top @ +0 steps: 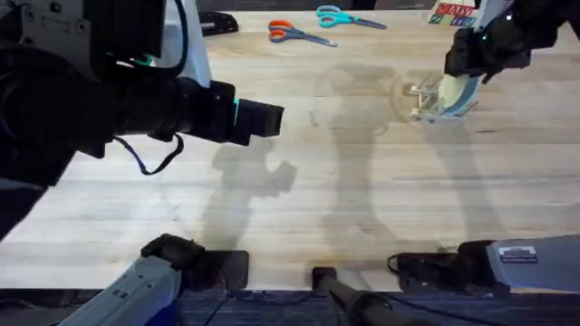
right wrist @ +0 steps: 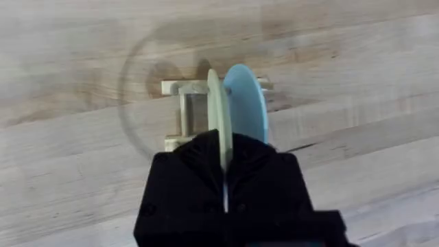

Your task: Pick up the plates from the table one by one and place each into a slot on the dish rack.

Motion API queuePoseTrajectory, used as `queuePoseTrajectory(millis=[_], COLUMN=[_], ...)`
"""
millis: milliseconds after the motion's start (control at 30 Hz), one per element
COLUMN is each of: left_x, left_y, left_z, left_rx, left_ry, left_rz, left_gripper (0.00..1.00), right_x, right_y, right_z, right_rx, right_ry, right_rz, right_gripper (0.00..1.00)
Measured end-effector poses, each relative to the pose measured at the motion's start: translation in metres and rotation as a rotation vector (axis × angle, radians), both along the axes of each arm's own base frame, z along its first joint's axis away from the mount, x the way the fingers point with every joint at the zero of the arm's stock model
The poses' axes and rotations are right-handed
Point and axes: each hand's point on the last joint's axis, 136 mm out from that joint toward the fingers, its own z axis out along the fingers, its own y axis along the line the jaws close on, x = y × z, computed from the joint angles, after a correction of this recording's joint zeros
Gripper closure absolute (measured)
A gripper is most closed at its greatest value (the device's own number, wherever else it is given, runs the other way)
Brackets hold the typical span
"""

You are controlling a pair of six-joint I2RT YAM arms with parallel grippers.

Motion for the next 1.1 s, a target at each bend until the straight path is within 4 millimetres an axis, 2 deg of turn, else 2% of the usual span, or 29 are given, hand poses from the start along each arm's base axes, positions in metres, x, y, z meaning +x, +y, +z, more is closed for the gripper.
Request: queuePoseTrajectory(millis=[133, 400, 600, 833, 1100], left_x=[0.000, 0.000, 0.000, 0.000, 0.000], left_y=[0.000, 0.000, 0.000, 0.000, 0.000], left_z=[0.000, 0.000, 0.000, 0.000, 0.000], left_rx=[0.000, 0.000, 0.000, 0.000, 0.000], left_ry=[0.000, 0.000, 0.001, 0.000, 0.000], left_rz=[0.000, 0.000, 0.000, 0.000, 0.000], left_gripper=[0.007, 0.007, 0.008, 0.007, 0.007], right_x=[0.001, 0.001, 0.001, 0.001, 0.001], right_y=[0.000, 0.001, 0.001, 0.001, 0.001], right_z=[-0.002, -0.021, -0.021, -0.021, -0.020], right_rx=[0.000, 0.002, 0.002, 0.002, 0.002], right_ry=[0.003, 0.062, 0.060, 0.060, 0.058], right_rz=[0.000, 0.001, 0.001, 0.001, 0.001], right_gripper=[0.971, 0.971, 0.847, 0.812, 0.719])
